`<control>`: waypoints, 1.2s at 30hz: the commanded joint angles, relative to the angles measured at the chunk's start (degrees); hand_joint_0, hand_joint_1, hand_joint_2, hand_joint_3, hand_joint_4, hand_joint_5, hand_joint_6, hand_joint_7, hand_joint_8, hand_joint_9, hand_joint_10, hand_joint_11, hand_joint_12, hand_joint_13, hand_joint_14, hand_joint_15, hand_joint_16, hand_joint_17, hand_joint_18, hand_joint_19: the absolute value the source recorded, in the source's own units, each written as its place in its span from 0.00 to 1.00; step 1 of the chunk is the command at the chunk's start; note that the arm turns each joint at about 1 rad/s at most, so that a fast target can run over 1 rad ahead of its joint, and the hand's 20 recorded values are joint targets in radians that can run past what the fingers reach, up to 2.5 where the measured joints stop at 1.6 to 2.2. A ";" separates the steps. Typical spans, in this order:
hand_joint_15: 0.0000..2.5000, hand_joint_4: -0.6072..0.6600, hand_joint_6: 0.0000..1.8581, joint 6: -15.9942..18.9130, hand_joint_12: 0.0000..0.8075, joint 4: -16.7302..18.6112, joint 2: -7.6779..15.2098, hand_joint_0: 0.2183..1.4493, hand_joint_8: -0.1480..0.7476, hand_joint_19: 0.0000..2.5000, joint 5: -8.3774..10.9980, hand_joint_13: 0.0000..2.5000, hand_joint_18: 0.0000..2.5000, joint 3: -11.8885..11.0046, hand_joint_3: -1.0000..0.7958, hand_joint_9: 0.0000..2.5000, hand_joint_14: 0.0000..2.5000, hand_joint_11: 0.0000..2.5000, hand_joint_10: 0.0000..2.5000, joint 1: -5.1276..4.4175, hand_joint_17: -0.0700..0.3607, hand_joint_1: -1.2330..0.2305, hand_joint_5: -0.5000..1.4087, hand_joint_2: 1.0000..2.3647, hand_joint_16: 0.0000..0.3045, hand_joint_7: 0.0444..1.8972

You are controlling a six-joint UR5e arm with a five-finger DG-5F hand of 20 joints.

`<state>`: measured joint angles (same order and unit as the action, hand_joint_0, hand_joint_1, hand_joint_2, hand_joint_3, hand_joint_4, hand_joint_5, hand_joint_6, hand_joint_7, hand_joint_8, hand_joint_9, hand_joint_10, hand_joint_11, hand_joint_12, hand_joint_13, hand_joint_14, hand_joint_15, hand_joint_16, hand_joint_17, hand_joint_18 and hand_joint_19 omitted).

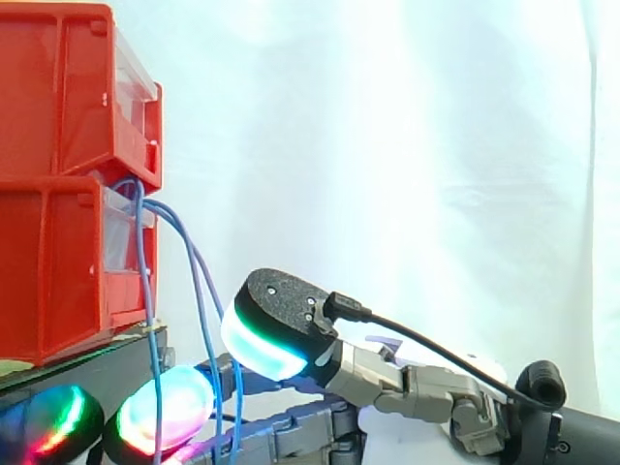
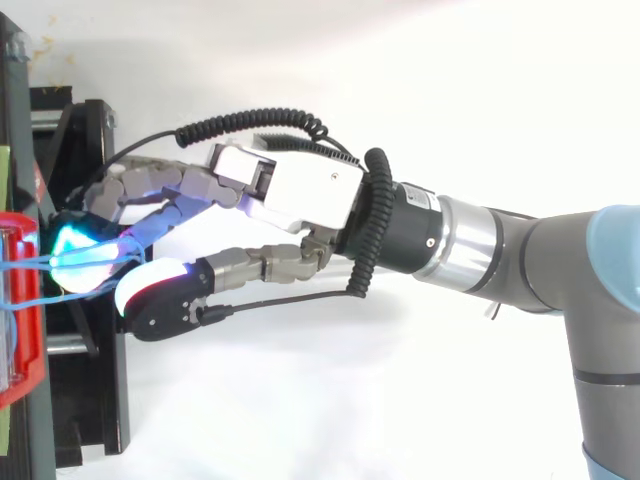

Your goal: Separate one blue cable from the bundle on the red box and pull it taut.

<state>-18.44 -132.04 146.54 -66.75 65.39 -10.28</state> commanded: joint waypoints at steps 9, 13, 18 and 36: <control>0.03 0.65 0.27 3.15 0.20 -1.11 -0.81 0.29 0.42 0.00 -1.55 0.19 0.09 -0.09 0.28 0.34 0.00 0.10 0.00 -0.18 0.23 0.48 0.20 0.00 0.04 0.53; 0.03 0.64 0.27 3.58 0.20 -1.38 -0.81 0.30 0.41 0.00 -1.55 0.20 0.10 -0.18 0.28 0.35 0.00 0.12 0.00 -0.18 0.22 0.48 0.21 0.00 0.04 0.60; 0.04 0.60 0.27 5.25 0.20 -1.64 -0.81 0.31 0.41 0.00 -1.90 0.20 0.10 -0.18 0.28 0.36 0.00 0.14 0.01 0.00 0.22 0.47 0.21 0.00 0.04 0.67; 0.07 0.59 0.44 7.28 0.23 -12.01 -4.68 0.32 0.42 0.00 -4.71 0.21 0.11 -0.18 0.36 0.35 0.00 0.19 0.01 2.19 0.23 0.43 0.17 0.01 0.05 0.45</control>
<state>-11.44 -142.59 142.29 -71.30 65.21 -8.35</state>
